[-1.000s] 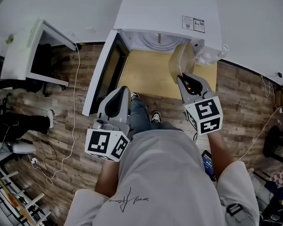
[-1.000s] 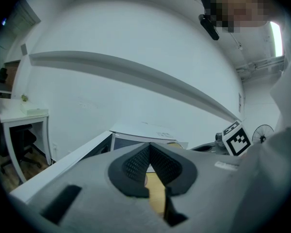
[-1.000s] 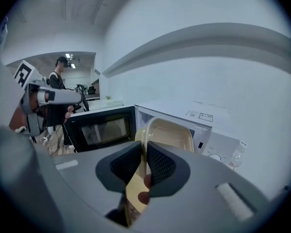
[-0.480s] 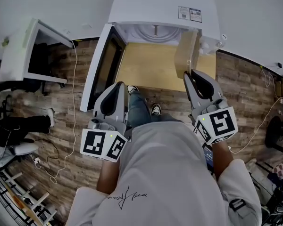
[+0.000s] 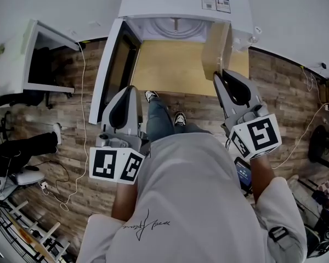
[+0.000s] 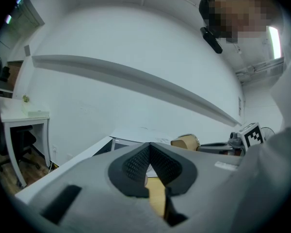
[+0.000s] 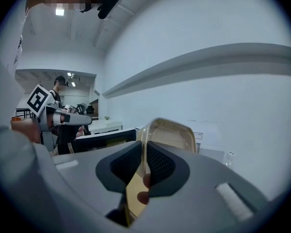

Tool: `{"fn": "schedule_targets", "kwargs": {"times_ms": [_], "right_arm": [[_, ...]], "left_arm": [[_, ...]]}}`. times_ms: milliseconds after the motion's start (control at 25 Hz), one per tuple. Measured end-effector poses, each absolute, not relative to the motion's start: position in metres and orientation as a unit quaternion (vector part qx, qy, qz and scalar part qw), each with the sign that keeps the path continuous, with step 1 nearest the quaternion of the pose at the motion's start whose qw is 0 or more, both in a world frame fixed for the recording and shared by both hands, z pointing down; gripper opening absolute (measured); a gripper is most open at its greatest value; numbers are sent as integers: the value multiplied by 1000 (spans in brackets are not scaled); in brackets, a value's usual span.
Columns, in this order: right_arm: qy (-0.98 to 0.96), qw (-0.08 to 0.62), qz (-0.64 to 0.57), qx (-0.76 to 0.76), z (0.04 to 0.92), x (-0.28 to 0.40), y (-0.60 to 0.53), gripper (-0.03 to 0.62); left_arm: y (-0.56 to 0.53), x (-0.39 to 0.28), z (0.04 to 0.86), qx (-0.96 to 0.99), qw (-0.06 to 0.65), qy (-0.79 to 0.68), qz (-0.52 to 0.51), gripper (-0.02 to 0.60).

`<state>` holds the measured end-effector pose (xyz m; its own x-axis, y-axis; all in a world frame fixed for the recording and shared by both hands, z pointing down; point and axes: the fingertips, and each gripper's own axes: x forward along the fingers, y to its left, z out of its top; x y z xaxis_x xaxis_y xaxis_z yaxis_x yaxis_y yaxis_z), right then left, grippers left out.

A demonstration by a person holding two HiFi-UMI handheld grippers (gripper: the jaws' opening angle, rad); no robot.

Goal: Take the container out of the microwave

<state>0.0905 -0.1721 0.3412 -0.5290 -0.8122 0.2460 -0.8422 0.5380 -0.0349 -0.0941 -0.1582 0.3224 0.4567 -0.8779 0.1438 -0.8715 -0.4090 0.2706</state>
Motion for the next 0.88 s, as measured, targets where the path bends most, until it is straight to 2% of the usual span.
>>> {"fn": "schedule_targets", "kwargs": {"times_ms": [880], "right_arm": [[-876,115,69,464,345,87,-177,48]], "left_arm": [[-165,-89,325,846,141,-514,3,0]]}}
